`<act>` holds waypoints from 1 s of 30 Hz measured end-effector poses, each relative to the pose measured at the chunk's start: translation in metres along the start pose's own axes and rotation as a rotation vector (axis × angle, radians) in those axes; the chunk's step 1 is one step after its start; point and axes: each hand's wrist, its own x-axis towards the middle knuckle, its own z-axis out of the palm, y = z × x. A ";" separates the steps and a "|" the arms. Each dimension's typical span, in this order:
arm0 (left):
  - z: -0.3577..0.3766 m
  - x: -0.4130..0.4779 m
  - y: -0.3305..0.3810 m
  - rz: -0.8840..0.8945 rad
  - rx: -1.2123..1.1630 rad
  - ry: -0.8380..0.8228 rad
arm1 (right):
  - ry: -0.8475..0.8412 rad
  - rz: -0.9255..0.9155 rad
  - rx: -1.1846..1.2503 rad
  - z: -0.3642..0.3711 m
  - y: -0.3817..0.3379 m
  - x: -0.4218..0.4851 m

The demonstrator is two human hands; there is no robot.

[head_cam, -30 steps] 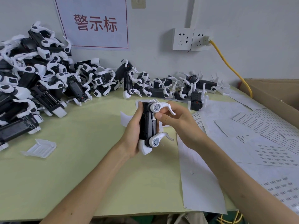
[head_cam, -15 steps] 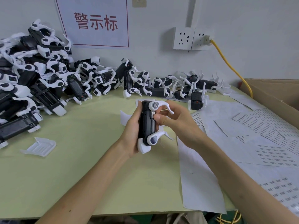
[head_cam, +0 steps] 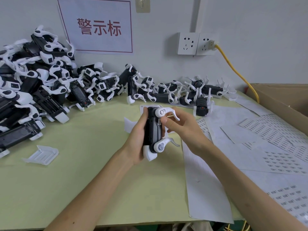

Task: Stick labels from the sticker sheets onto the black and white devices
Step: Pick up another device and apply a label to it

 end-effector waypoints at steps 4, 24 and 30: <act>0.000 0.001 0.000 -0.019 0.042 0.102 | -0.019 -0.003 0.035 -0.002 0.002 0.002; -0.002 -0.010 0.012 -0.187 0.229 0.086 | -0.092 0.022 0.127 -0.020 -0.006 0.004; -0.017 -0.011 0.015 -0.263 0.162 0.057 | -0.201 0.124 0.034 -0.017 0.000 0.003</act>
